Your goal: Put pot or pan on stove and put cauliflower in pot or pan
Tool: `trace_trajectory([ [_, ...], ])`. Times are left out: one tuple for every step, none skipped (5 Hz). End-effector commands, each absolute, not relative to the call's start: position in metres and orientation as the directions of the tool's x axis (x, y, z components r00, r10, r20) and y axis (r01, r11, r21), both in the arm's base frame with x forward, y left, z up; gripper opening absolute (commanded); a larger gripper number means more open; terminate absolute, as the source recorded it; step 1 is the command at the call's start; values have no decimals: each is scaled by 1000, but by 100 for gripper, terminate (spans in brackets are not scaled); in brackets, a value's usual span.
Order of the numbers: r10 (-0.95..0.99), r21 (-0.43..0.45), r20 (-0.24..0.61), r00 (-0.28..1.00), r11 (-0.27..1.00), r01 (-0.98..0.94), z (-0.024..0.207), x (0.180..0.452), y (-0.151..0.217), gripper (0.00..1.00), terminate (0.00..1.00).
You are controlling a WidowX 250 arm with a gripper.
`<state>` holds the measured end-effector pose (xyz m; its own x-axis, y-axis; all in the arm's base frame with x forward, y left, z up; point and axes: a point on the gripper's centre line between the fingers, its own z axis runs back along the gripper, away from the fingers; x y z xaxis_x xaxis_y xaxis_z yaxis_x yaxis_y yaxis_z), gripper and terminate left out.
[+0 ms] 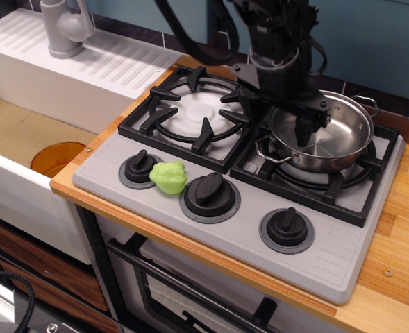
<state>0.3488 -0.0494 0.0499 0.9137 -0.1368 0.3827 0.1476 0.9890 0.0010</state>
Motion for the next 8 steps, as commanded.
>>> trace_trajectory([
  [-121, -11, 422, 898, 990, 138, 57, 352, -58, 100, 0],
  [-117, -10, 405, 907, 991, 132, 59, 350, -62, 0, 0],
  [-112, -15, 400, 910, 992, 128, 62, 349, -64, 0, 0],
  [-105, -25, 393, 913, 992, 125, 66, 348, -65, 0, 0],
  [-97, -37, 386, 917, 992, 121, 70, 348, -67, 0, 0],
  [-87, -40, 366, 927, 993, 110, 79, 348, -70, 0, 0],
  [-99, -21, 319, 943, 994, 112, 99, 347, -65, 0, 0],
  [-146, -2, 300, 943, 988, 154, 108, 348, -46, 0, 0],
])
